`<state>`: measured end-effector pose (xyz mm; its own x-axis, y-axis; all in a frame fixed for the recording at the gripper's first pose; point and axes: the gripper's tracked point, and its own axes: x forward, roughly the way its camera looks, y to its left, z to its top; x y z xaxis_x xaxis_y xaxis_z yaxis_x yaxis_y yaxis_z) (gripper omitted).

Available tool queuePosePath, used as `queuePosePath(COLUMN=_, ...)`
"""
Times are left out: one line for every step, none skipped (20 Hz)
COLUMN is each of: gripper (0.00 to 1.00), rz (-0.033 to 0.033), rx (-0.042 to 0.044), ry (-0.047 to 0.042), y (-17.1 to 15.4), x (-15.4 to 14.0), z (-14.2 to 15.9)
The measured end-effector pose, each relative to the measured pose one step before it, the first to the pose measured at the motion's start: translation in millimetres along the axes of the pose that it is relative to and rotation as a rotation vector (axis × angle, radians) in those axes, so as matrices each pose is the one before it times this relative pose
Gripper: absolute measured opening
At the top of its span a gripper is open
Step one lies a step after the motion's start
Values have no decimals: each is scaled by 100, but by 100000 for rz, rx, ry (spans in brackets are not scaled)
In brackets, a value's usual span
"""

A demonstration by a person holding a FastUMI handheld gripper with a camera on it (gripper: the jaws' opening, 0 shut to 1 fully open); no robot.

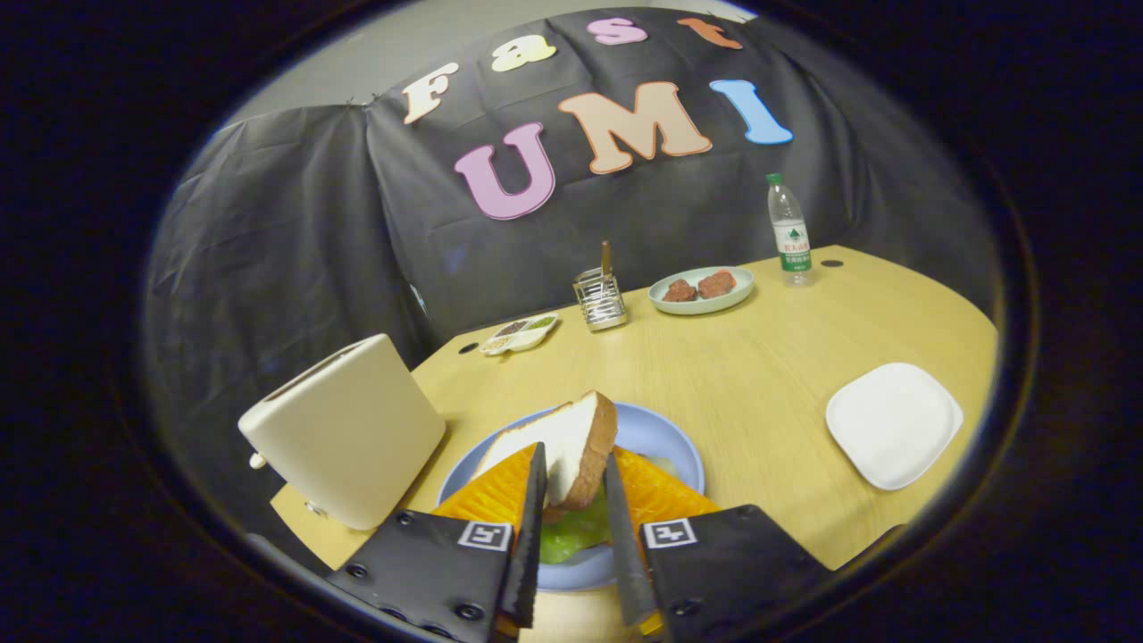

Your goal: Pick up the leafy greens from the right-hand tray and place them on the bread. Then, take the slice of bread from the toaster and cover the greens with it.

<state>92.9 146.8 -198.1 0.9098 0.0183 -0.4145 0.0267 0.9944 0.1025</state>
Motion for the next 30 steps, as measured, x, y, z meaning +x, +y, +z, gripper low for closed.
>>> queuePosePath(gripper=50, rz=1161, rx=-1799, ry=273, y=217, x=-172, z=-99)
queuePosePath(gripper=58, rz=1315, rx=-1461, ry=476, y=244, x=-122, z=-286)
queuePosePath(gripper=65, rz=352, rx=-1439, ry=-44, y=-66, x=-176, z=-73)
queuePosePath(gripper=73, rz=-613, rx=-1403, ry=-95, y=-303, x=-220, z=40)
queuePosePath(gripper=80, rz=-316, rx=-1793, ry=-736, y=-294, x=-233, z=205)
queuePosePath(gripper=88, rz=354, rx=-1495, ry=-1017, y=23, x=-294, z=288)
queuePosePath(gripper=95, rz=-308, rx=-1407, ry=-846, y=-213, x=-305, z=332)
queuePosePath(gripper=96, rz=-313, rx=-1767, ry=-1323, y=-221, x=-422, z=497)
queuePosePath(gripper=97, rz=-924, rx=-2002, ry=-1586, y=-450, x=-328, z=532)
queuePosePath(gripper=99, rz=-1168, rx=-2053, ry=-1947, y=-569, x=-343, z=639)
queuePosePath(gripper=99, rz=-1052, rx=-1674, ry=-1791, y=-518, x=-308, z=704)
queuePosePath(gripper=99, rz=-1317, rx=-1333, ry=-1994, y=-611, x=-297, z=741)
queuePosePath(gripper=99, rz=-1771, rx=-1271, ry=-2557, y=-767, x=-248, z=913)
queuePosePath(gripper=99, rz=-1678, rx=-1626, ry=-2236, y=-799, x=-124, z=875)
queuePosePath(gripper=99, rz=-1091, rx=-1438, ry=-2093, y=-690, x=-189, z=937)
queuePosePath(gripper=99, rz=-836, rx=-1150, ry=-2013, y=-635, x=-239, z=979)
queuePosePath(gripper=99, rz=-626, rx=-919, ry=-2539, y=-654, x=-301, z=1221)
queuePosePath(gripper=99, rz=-548, rx=-150, ry=-2695, y=-700, x=-305, z=1278)
queuePosePath(gripper=99, rz=-162, rx=190, ry=-2374, y=-659, x=-259, z=1197)
queuePosePath(gripper=98, rz=-110, rx=190, ry=-2099, y=-647, x=-126, z=1030)
queuePosePath(gripper=98, rz=-692, rx=-75, ry=-2190, y=-702, x=-121, z=1235)
queuePosePath(gripper=98, rz=-892, rx=-53, ry=-2759, y=-848, x=-28, z=1331)
queuePosePath(gripper=98, rz=-788, rx=377, ry=-2972, y=-636, x=3, z=1399)
queuePosePath(gripper=98, rz=-224, rx=579, ry=-2833, y=-349, x=-54, z=1235)
queuePosePath(gripper=98, rz=-54, rx=568, ry=-2797, y=-192, x=9, z=1044)
queuePosePath(gripper=98, rz=79, rx=397, ry=-2425, y=-158, x=158, z=947)
queuePosePath(gripper=98, rz=486, rx=-64, ry=-1819, y=21, x=206, z=859)
queuePosePath(gripper=98, rz=361, rx=164, ry=-1392, y=4, x=257, z=653)
queuePosePath(gripper=98, rz=293, rx=515, ry=-1266, y=113, x=305, z=728)
queuePosePath(gripper=98, rz=100, rx=725, ry=-1467, y=9, x=238, z=872)
